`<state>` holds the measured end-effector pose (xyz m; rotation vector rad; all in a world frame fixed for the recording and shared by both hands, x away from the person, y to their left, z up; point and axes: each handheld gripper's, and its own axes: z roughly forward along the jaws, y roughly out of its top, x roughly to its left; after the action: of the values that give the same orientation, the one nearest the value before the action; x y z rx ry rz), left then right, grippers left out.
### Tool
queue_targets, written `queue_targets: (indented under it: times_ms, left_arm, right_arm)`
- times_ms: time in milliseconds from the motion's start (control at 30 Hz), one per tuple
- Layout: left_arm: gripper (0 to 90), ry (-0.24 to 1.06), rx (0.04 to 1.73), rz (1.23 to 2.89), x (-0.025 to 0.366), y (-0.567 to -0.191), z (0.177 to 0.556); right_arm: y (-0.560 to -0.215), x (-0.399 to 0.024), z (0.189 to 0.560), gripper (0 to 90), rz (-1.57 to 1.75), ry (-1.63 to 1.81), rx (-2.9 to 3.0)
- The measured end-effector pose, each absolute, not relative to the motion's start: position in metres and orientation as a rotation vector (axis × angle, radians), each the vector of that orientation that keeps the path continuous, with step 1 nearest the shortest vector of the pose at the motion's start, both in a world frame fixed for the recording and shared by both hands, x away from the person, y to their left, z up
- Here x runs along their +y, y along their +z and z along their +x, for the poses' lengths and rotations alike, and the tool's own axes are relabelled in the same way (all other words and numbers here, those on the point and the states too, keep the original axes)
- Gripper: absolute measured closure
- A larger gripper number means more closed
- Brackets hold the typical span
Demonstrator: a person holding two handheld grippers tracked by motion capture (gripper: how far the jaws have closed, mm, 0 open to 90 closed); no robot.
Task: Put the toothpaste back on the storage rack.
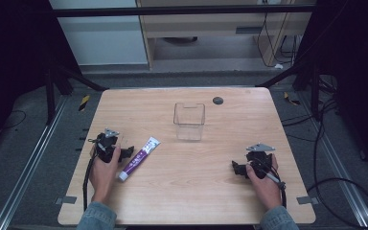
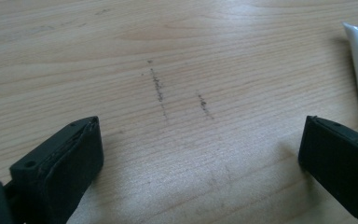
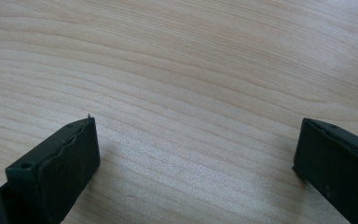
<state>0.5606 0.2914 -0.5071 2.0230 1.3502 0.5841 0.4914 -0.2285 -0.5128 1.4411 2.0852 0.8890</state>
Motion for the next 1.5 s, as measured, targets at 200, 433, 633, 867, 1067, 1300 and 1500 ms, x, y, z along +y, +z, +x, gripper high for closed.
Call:
queue_targets:
  times_ms: [200, 433, 633, 867, 1067, 1300, 1500]
  left_arm:
    - [0.0, 0.594, 1.372, 2.011, 0.289, -0.507, 0.562]
    - [3.7, 0.623, 1.362, 2.015, 0.288, -0.503, 0.559]
    - [5.4, 0.668, 1.370, 1.917, 0.295, -0.476, 0.536]
    - [5.3, 0.666, 1.339, 1.925, 0.294, -0.453, 0.515]
    - [4.6, 0.645, 1.289, 1.977, 0.292, -0.449, 0.498]
    - [4.7, 0.655, 1.242, 2.044, 0.277, -0.434, 0.489]
    - [4.8, 0.621, 1.196, 2.148, 0.253, -0.423, 0.499]
  right_arm:
    - [-0.513, -0.229, 0.491, 0.4, 1.441, 0.889, 2.085]
    - [-0.513, -0.229, 0.491, 0.4, 1.440, 0.889, 2.086]
    - [-0.513, -0.229, 0.491, 0.4, 1.440, 0.890, 2.087]
    - [-0.513, -0.229, 0.491, 0.4, 1.440, 0.889, 2.086]
    - [-0.513, -0.229, 0.491, 0.4, 1.439, 0.889, 2.088]
    - [-0.513, -0.229, 0.491, 0.4, 1.440, 0.891, 2.087]
    - [-0.513, -0.229, 0.491, 0.4, 1.441, 0.891, 2.088]
